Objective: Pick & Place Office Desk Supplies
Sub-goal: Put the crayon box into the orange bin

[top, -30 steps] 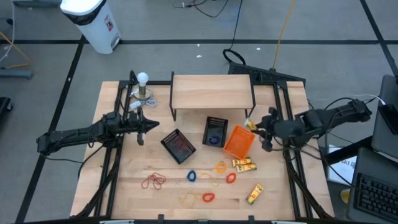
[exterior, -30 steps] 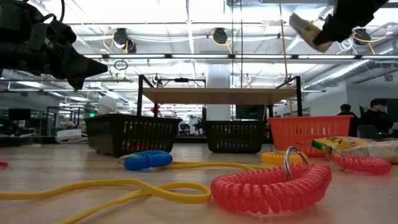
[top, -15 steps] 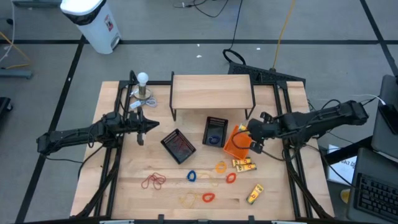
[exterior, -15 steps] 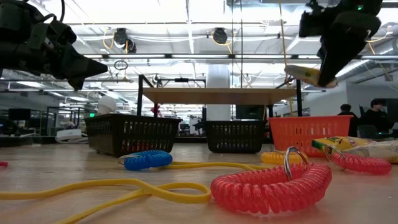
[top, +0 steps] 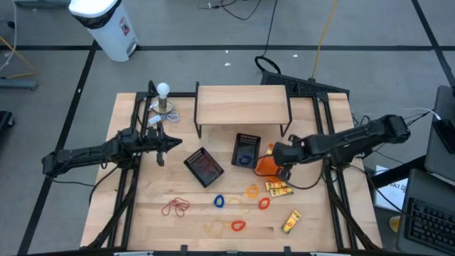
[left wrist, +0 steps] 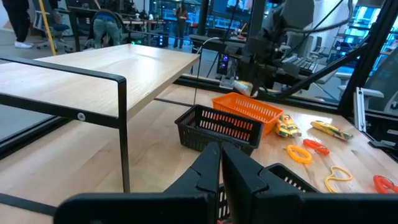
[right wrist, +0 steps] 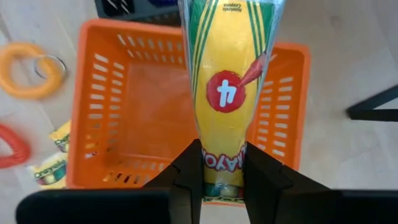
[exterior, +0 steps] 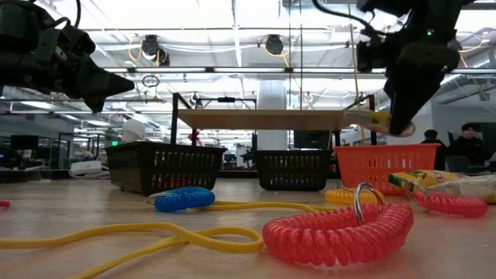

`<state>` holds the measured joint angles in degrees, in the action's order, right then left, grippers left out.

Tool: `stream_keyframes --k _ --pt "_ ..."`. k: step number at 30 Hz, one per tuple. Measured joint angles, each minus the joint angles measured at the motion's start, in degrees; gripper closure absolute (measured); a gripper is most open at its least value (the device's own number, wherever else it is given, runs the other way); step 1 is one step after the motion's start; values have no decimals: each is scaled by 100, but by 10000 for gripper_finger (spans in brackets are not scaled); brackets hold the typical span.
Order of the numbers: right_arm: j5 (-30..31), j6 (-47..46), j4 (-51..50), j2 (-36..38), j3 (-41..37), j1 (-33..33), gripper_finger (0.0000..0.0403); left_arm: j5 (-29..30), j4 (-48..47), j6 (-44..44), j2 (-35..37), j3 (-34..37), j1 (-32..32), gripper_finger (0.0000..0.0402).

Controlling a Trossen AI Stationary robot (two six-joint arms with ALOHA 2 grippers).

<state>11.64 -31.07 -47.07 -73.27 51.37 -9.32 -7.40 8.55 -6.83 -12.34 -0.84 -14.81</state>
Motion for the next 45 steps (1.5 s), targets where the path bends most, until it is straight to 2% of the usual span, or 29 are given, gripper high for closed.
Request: stream_keyframes --k 18,31,38,45 --pt "-146 -234 11 -1021 -4 -2 329 -10 -29 9 0 0 0 385" --pt "-307 -100 11 -1379 -7 0 326 -13 -29 15 0 0 0 385" --pt "-724 -59 8 -1377 -7 2 298 -17 -35 4 -2 0 0 385" --pt "-729 -79 -1 -1377 -7 2 250 -19 -74 2 -2 0 0 385"
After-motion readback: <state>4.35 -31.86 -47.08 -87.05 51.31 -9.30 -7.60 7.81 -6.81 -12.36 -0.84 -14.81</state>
